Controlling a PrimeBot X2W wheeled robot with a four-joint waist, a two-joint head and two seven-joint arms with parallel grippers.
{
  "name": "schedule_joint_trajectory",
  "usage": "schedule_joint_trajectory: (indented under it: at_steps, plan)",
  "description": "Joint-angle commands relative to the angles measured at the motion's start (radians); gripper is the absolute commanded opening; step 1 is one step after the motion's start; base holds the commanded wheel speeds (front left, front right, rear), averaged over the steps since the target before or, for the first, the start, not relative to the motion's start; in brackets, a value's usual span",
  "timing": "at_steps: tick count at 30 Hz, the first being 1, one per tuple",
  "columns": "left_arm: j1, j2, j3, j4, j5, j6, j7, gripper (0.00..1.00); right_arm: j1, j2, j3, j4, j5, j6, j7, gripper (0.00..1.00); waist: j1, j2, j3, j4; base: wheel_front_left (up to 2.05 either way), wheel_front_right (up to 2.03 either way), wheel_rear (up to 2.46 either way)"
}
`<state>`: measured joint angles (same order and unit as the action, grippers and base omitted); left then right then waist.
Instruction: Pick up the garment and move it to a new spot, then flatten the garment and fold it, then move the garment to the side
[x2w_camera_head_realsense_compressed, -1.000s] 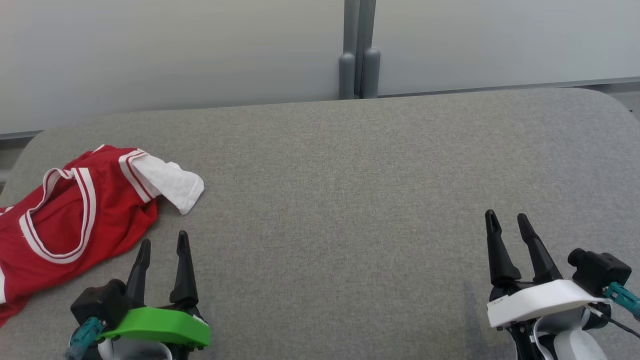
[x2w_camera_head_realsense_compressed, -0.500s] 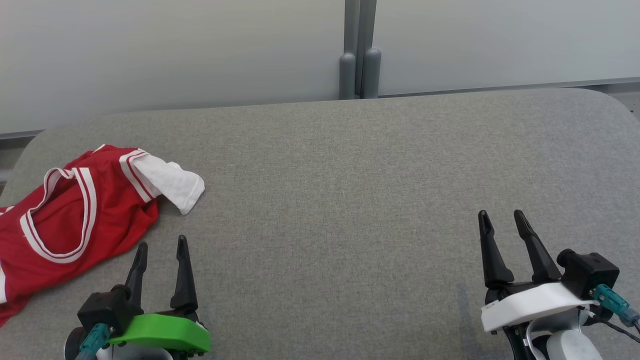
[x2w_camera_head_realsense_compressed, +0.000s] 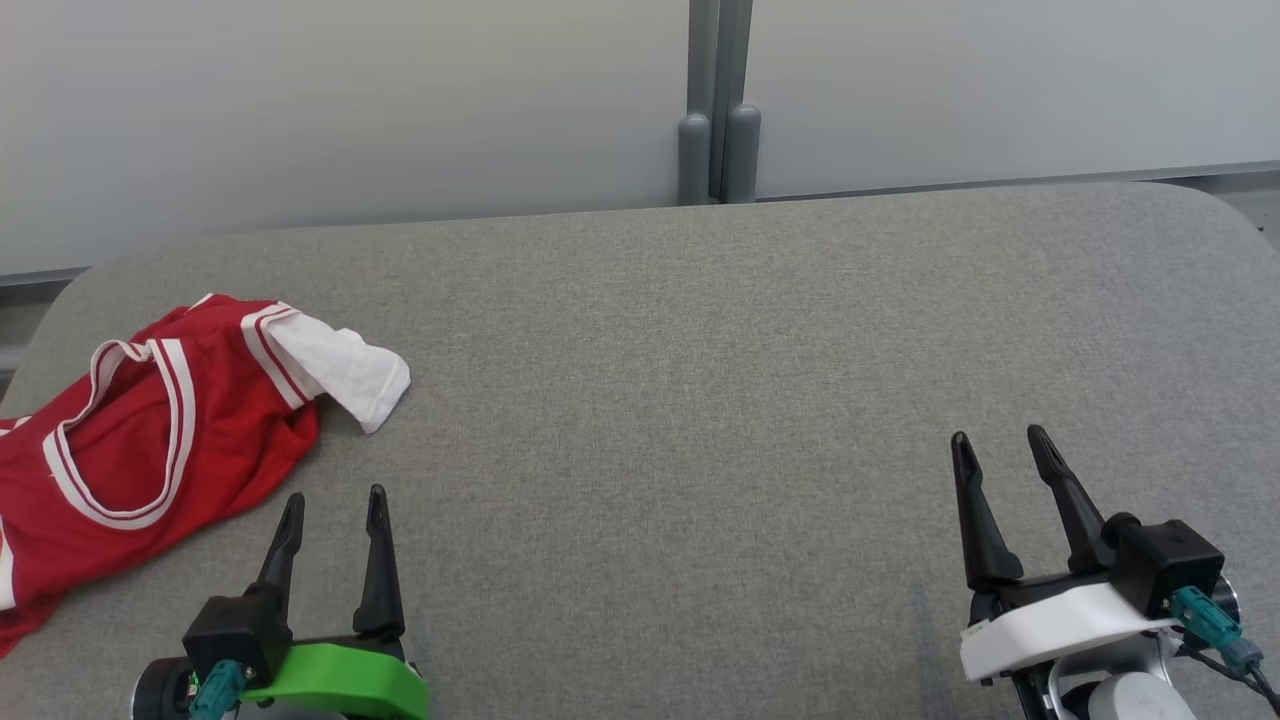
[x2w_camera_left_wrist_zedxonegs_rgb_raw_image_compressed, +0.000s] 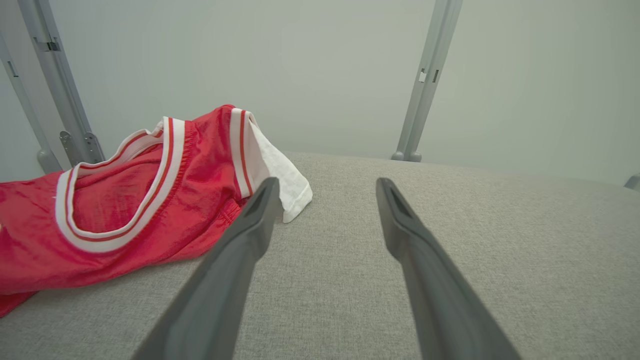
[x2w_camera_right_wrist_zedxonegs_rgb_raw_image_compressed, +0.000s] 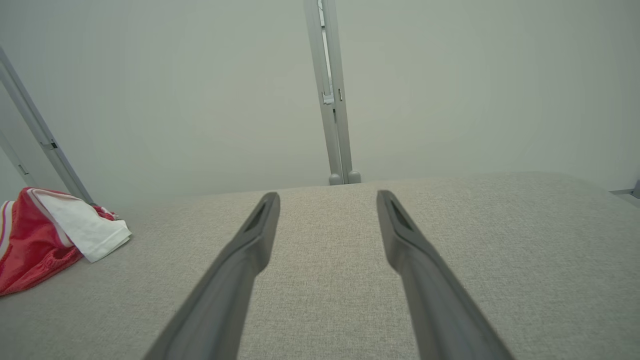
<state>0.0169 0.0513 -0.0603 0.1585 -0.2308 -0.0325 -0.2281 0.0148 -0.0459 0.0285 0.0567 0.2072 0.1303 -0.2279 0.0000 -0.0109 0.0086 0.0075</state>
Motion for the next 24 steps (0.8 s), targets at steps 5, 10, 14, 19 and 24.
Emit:
schedule_joint_trajectory:
  at_steps: [5,10,14,19,24]
  plan:
    - [0.014,0.000,0.000,0.006,0.047,-0.003,-0.021,1.00,0.016,-0.006,0.005,-0.015,-0.065,0.001,-0.020,1.00,0.0000,0.0099,-0.001,0.001,0.00,0.00,0.00]
    - [0.018,0.000,-0.004,0.016,0.072,-0.004,-0.029,1.00,0.021,-0.007,0.008,-0.017,-0.097,0.001,-0.030,1.00,0.0000,0.0103,-0.002,0.004,0.00,0.00,0.00]
    - [0.019,0.000,-0.003,0.024,0.062,-0.007,-0.033,1.00,0.022,-0.006,0.009,-0.019,-0.117,0.001,-0.034,1.00,0.0000,0.0106,-0.004,0.005,0.00,0.00,0.00]
    - [0.019,0.000,-0.007,0.027,0.070,-0.004,-0.038,1.00,0.023,-0.007,0.010,-0.021,-0.129,0.001,-0.038,1.00,0.0000,0.0109,-0.005,0.005,0.00,0.00,0.00]
    - [0.017,0.000,-0.010,0.029,0.061,-0.003,-0.038,1.00,0.023,-0.007,0.009,-0.023,-0.122,0.001,-0.038,1.00,0.0000,0.0109,-0.002,0.004,0.00,0.00,0.00]
